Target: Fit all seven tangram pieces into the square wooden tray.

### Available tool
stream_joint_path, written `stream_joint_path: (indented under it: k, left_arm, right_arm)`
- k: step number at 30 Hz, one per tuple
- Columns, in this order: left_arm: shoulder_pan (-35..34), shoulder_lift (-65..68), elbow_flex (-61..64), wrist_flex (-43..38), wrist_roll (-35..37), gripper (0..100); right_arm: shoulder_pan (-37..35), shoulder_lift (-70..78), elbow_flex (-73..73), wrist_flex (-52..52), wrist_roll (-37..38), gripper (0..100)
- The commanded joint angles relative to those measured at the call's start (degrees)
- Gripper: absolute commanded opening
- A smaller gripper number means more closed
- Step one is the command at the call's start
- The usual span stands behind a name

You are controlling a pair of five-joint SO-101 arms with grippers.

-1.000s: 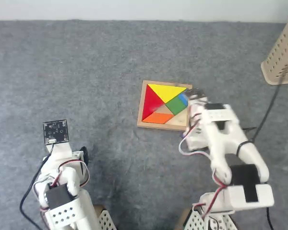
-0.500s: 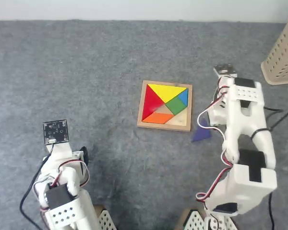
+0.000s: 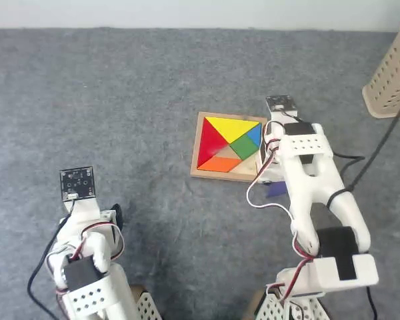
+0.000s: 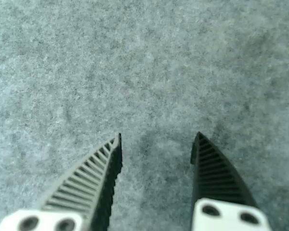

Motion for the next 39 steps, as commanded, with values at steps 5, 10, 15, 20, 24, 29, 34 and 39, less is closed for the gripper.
stream_joint_path:
  k: [5, 10, 15, 20, 24, 29, 34, 39]
  left_arm:
    - [0.0, -0.7, -1.1, 0.2, 0.5, 23]
    - [0.0, -0.7, -1.1, 0.2, 0.5, 23]
    - [0.0, -0.7, -1.1, 0.2, 0.5, 23]
    - [0.0, -0.7, -1.1, 0.2, 0.5, 23]
    - [0.0, -0.7, -1.1, 0.2, 0.5, 23]
    - [0.0, -0.7, -1.1, 0.2, 0.5, 23]
    - [0.0, -0.7, -1.1, 0.2, 0.5, 23]
    - [0.0, -0.7, -1.1, 0.2, 0.5, 23]
  right_arm:
    - [1.9, 6.2, -1.5, -2.2, -3.9, 27.5]
    - [2.1, 9.5, -1.7, -2.6, -4.0, 27.4]
    - [2.5, 9.8, -1.7, -3.6, -4.0, 19.1]
    - [2.5, 9.8, -1.7, -4.4, -3.6, 16.6]
    - [3.2, 9.8, -3.5, -3.6, 1.5, 17.2]
    - [4.5, 10.3, -7.7, 0.2, 8.5, 27.5]
    - [4.6, 10.3, -10.5, 1.0, 10.0, 31.4]
    - [4.6, 10.9, -10.6, 0.0, 10.0, 31.0]
